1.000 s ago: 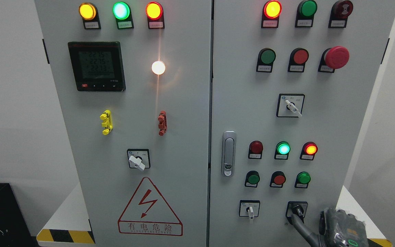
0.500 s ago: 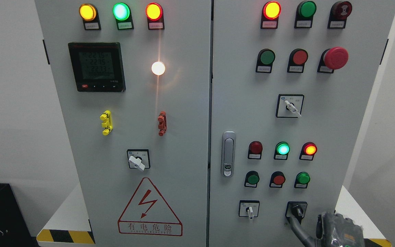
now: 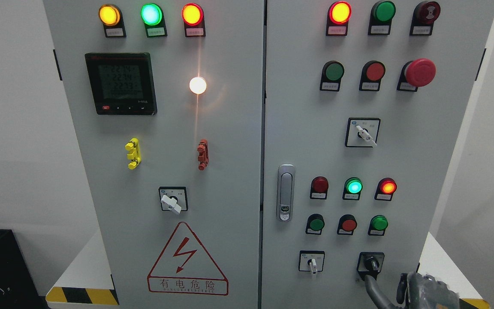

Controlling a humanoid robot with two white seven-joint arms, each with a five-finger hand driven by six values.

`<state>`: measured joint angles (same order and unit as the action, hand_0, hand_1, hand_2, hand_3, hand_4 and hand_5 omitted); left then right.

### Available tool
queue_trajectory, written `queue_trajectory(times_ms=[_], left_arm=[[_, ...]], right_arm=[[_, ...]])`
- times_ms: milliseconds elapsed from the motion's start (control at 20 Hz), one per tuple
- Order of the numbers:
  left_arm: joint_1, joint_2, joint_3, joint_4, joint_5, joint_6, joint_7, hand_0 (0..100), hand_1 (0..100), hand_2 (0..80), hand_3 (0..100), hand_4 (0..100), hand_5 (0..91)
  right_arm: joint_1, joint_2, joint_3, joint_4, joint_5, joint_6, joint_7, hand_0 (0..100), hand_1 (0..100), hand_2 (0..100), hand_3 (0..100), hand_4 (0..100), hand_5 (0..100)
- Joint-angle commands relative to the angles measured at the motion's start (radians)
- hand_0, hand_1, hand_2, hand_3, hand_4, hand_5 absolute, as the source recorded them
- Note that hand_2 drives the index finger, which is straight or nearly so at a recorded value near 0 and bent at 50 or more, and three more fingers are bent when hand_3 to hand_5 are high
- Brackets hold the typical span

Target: Flip black knob to close circuit

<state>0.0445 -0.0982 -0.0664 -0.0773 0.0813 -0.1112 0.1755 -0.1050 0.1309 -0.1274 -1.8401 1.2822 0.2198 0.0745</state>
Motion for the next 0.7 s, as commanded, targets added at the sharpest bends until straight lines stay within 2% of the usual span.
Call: queue_trajectory(times_ms=[0,100,200,300,500,650], left_arm=[[0.0,0.0,-0.001,0.001,0.0,-0.001,-0.001,12,56,0.0,0,0,0.0],[0.0,0.0,-0.001,-0.001,0.0,-0.001,-0.001,12,56,0.0,0,0,0.0],[0.0,0.0,0.0,0.001,0.0,-0.001,-0.001,12,56,0.0,0,0,0.0],[0.0,0.0,-0.001,-0.001,0.0,-0.001,-0.001,12,56,0.0,0,0,0.0],[0.0,0.0,-0.001,0.001,0.0,-0.001,-0.001,12,56,0.0,0,0,0.0],[0.0,0.0,-0.001,-0.001,0.0,-0.001,-0.001,12,56,0.0,0,0,0.0]], right_arm=[[0.054,0.003,0.103,-0.082,-0.055,0.0,-0.022,0,3,83,100,91,92],[0.085,0.003,0.114,-0.109,-0.115,0.001,-0.027,0,4,79,100,90,89],[0.117,0.001,0.118,-0.134,-0.173,0.003,-0.053,0,5,74,99,88,84],[0.155,0.0,0.136,-0.16,-0.254,0.007,-0.082,0,6,68,94,85,80],[0.24,-0.004,0.158,-0.211,-0.495,0.004,-0.191,0,9,58,83,76,69],[0.31,-0.007,0.175,-0.249,-0.624,0.003,-0.232,0,10,53,75,71,63]])
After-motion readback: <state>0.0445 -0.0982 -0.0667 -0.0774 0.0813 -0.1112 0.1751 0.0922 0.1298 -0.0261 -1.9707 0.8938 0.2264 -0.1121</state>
